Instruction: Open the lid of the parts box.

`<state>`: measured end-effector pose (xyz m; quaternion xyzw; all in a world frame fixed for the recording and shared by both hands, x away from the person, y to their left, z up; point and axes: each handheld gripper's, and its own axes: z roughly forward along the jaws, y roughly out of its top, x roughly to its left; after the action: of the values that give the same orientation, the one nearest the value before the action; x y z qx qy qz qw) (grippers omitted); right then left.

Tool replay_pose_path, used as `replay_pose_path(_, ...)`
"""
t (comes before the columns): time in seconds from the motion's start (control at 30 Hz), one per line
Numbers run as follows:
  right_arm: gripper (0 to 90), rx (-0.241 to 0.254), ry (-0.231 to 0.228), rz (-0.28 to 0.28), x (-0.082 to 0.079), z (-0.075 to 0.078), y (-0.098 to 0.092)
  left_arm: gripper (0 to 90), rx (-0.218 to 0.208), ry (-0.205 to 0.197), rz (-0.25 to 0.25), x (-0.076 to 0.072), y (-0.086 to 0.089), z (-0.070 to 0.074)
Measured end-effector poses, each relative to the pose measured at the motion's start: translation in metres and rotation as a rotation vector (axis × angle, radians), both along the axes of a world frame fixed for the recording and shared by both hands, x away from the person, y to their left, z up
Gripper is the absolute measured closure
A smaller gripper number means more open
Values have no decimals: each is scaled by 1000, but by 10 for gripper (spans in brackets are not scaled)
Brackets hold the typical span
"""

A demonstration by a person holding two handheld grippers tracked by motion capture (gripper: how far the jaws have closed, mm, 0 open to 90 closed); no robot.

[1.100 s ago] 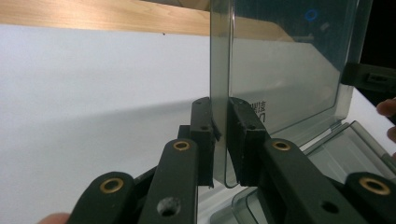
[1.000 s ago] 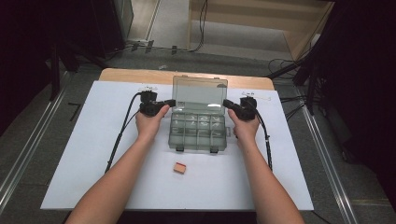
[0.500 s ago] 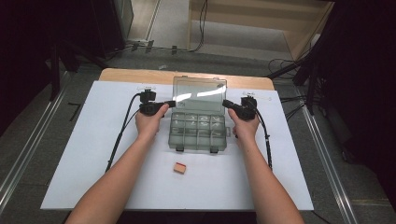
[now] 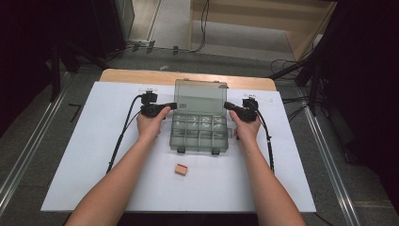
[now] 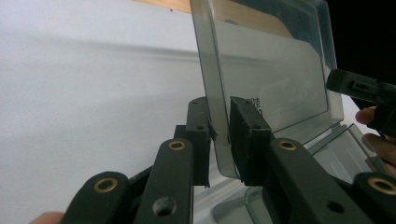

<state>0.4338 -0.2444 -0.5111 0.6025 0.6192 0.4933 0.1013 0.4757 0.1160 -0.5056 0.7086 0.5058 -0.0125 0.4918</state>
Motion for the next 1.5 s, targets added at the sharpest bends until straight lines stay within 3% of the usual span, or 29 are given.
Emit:
replay_pose_path(0.2, 801, 16, 11, 6, 1, -5, -2, 763, 4, 11, 2, 0, 0, -2)
replay_pose_path(0.47, 797, -2, 19, 8, 2, -7, -1, 754, 23, 12, 1, 0, -1, -1)
replay_pose_path(0.57, 782, -13, 19, 13, 2, -7, 0, 688, 48, 9, 5, -2, -2, 0)
replay_pose_path(0.67, 616, -34, -18, 35, 0, -6, 0, 571, 47, -5, 10, -4, -1, 1)
replay_pose_path(0.73, 490, -58, -34, 21, -2, -5, 1, 503, 45, -22, 4, -6, -1, 2)
replay_pose_path(0.9, 322, -98, -75, 4, -9, -2, 0, 360, 61, -83, -11, -15, 2, 8)
replay_pose_path(1.03, 170, -132, -99, 25, -16, 1, 0, 249, 74, -128, -30, -23, 5, 13)
replay_pose_path(1.2, 90, -159, -151, 42, -29, 7, 2, 120, 85, -193, -68, -35, 9, 19)
replay_pose_path(1.27, 40, -161, -170, 53, -34, 10, 2, 119, 90, -219, -84, -41, 10, 22)
replay_pose_path(1.37, 8, -151, -186, 77, -41, 13, 4, 0, 85, -244, -113, -48, 13, 24)
replay_pose_path(1.5, 0, -159, -200, 88, -50, 15, 6, 0, 92, -266, -130, -58, 17, 26)
